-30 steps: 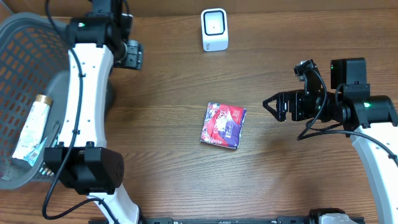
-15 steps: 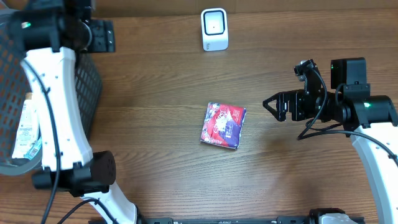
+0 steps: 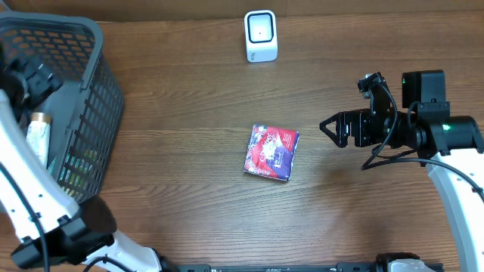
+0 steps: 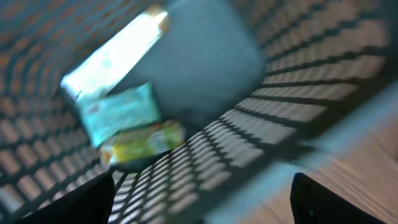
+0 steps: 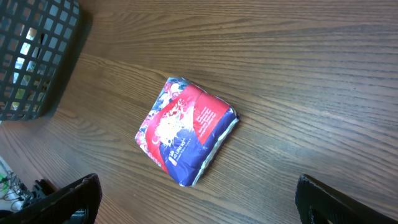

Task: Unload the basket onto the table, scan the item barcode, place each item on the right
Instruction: 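Reach the left gripper into the basket and grasp the mint-green packet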

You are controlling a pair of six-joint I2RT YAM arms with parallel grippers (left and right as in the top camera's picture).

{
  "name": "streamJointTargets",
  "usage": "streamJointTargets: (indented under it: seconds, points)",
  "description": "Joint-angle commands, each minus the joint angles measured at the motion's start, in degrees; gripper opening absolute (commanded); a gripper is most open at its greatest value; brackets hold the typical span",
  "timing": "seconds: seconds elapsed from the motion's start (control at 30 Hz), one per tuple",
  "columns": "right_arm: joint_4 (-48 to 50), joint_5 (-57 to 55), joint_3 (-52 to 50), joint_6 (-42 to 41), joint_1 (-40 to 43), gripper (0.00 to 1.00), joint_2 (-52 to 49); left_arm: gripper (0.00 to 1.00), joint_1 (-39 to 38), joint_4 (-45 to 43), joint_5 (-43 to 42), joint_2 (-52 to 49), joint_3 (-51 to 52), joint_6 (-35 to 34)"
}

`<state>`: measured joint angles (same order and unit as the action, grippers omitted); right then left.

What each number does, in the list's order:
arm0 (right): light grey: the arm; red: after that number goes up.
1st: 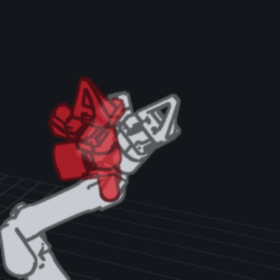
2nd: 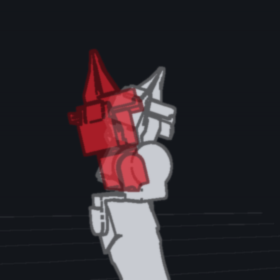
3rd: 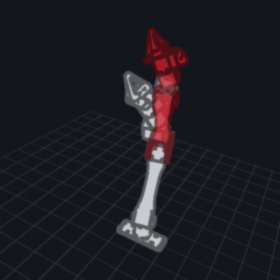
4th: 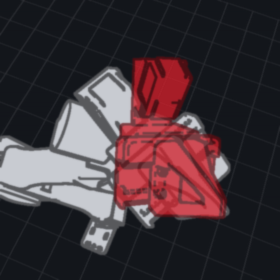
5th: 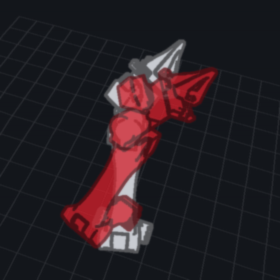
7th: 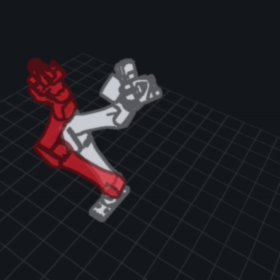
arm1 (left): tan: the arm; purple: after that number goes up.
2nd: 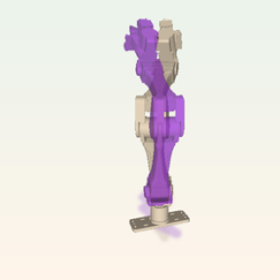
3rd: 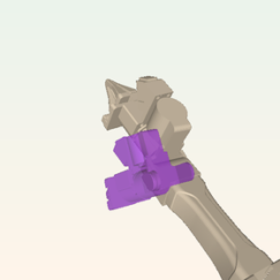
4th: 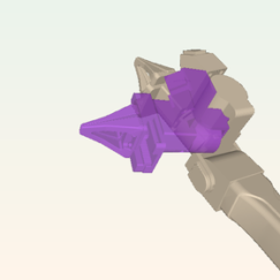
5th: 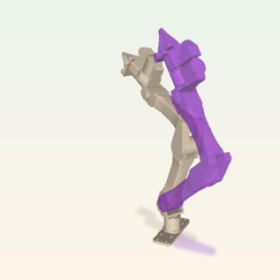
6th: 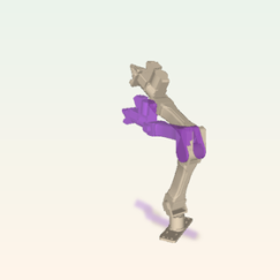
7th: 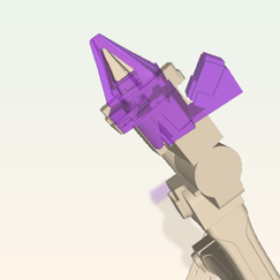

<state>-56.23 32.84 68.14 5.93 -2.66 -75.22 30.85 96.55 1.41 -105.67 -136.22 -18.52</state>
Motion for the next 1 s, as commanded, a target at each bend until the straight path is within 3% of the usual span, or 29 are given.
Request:
streamJointTargets:
  seconds: [0.0, 0.3, 0.43, 0.7, 0.97]
  points:
    - [0.2, 0.7, 1.3, -0.1, 0.2, 1.0, 0.1, 0.82, 5.4, 0.3, -0.8, 4.5, 8.3, -3.2]
    - [0.2, 0.7, 1.3, -0.2, 0.2, 1.0, 0.1, 0.84, 17.9, -9.6, -2.7, 9.2, 28.6, -6.0]
    - [0.2, 0.7, 1.3, -0.2, 0.2, 1.0, 0.1, 0.84, 19.2, -21.4, -2.5, 9.0, 37.3, -6.3]
    - [0.2, 0.7, 1.3, -0.2, 0.2, 1.0, 0.1, 0.83, 15.9, -39.7, -3.3, 8.5, 51.0, 6.0]
    - [0.2, 0.7, 1.3, -0.2, 0.2, 1.0, 0.1, 1.0, 13.7, -50.1, -2.3, 8.1, 60.6, 11.1]
